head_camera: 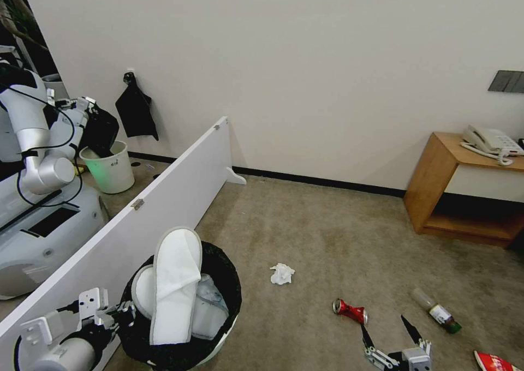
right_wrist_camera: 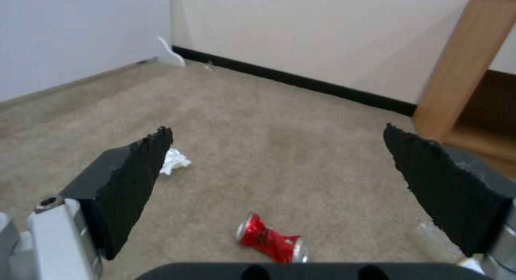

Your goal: Pick up the trash bin, then pick up the garbage from the floor and place it into the trash bin.

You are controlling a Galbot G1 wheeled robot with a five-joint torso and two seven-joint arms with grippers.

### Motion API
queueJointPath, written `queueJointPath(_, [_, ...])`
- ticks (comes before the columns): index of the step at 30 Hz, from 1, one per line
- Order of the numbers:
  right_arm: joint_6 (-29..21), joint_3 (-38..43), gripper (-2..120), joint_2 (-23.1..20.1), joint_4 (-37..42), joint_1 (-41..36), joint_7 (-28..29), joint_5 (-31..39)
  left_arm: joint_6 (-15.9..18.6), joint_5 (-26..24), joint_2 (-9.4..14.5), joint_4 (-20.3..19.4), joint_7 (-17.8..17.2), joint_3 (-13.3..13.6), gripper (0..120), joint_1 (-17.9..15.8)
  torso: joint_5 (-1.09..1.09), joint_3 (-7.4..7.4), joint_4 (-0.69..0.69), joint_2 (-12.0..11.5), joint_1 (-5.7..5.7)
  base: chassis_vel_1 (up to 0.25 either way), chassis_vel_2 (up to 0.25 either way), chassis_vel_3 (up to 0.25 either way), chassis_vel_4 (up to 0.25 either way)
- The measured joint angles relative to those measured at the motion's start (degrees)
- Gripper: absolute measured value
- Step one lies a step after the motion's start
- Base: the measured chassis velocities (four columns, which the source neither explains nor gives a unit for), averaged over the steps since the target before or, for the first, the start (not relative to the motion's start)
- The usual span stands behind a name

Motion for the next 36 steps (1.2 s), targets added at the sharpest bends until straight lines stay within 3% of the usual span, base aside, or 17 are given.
queueJointPath(36, [0.71,0.74,100,2.04,-2.43,1.18,-0.35,-0.01,-0.77,3.65,-0.84,0.31,0.80,-0.09,2,0.50,0.00,0.00,0.00,0.00,0.00,0.000,0.000,0.000,0.000])
